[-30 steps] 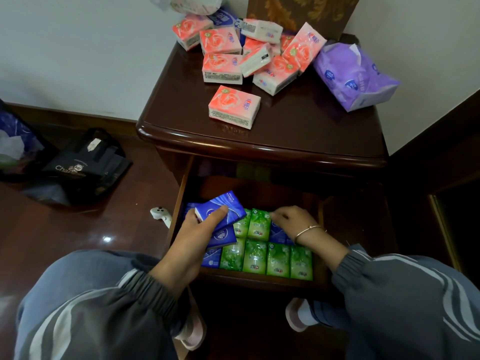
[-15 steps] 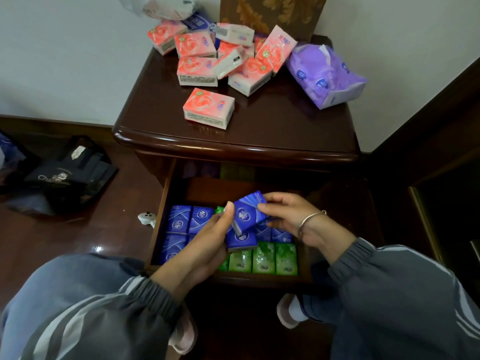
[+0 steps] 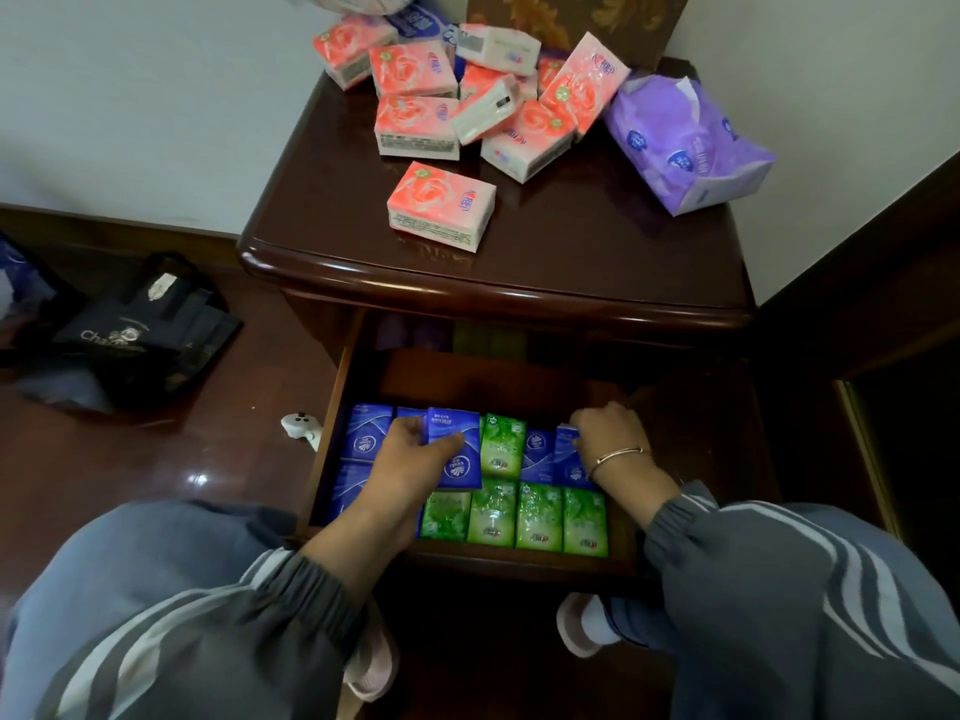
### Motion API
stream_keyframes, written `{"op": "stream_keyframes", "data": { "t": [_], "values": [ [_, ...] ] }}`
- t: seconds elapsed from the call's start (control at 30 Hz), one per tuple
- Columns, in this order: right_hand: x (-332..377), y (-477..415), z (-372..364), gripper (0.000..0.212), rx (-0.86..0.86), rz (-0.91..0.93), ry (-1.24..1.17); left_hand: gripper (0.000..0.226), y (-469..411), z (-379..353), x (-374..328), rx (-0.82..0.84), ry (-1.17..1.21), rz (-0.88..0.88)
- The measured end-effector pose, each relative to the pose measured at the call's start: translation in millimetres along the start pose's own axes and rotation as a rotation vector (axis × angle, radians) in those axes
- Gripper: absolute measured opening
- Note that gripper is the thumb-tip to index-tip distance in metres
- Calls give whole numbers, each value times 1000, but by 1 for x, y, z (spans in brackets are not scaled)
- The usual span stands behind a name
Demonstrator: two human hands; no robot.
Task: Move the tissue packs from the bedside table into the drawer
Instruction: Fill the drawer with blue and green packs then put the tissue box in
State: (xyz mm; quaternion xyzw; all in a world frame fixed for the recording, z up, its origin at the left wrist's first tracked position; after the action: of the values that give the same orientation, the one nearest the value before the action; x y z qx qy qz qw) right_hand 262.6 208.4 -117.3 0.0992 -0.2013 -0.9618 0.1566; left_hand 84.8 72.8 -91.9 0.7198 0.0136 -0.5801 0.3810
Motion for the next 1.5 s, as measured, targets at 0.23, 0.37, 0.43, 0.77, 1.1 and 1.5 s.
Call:
{"op": "stream_keyframes", "data": {
  "t": [0.23, 0.37, 0.43, 0.77, 1.1, 1.5],
  "values": [
    [4, 0, -23, 39, -56, -12, 350, 53, 2, -3, 1, 14, -35, 56],
    [5, 5, -9, 41, -114, -81, 249, 20, 3, -4, 3, 44, -46, 66],
    [13, 10, 6, 37, -139, 4, -31, 14, 6, -5, 2, 54, -50, 43],
    [33, 21, 21, 25, 532, 122, -1188, 31, 9, -1, -6, 77, -275, -65],
    [0, -23, -7, 34, -60, -184, -790, 70, 7, 69, -13, -336, -1155, -161],
    [15, -12, -43, 45, -25, 39, -227, 42, -4, 91, 16, -96, -968, 94]
  ]
}}
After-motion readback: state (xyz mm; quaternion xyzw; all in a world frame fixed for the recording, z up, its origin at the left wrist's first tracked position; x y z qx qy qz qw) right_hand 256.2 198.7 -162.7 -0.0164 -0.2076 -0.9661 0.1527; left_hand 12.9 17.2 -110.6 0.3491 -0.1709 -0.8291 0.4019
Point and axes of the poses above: each hand's wrist, its own y-axis away from the middle knuckle, its own z-axis out of the back of the hand, x = y × z, the point moved 1 cm from there along -y, towards the middle knuckle, and after that the axes turned 9 degrees about -z, right-handed, at the moved point
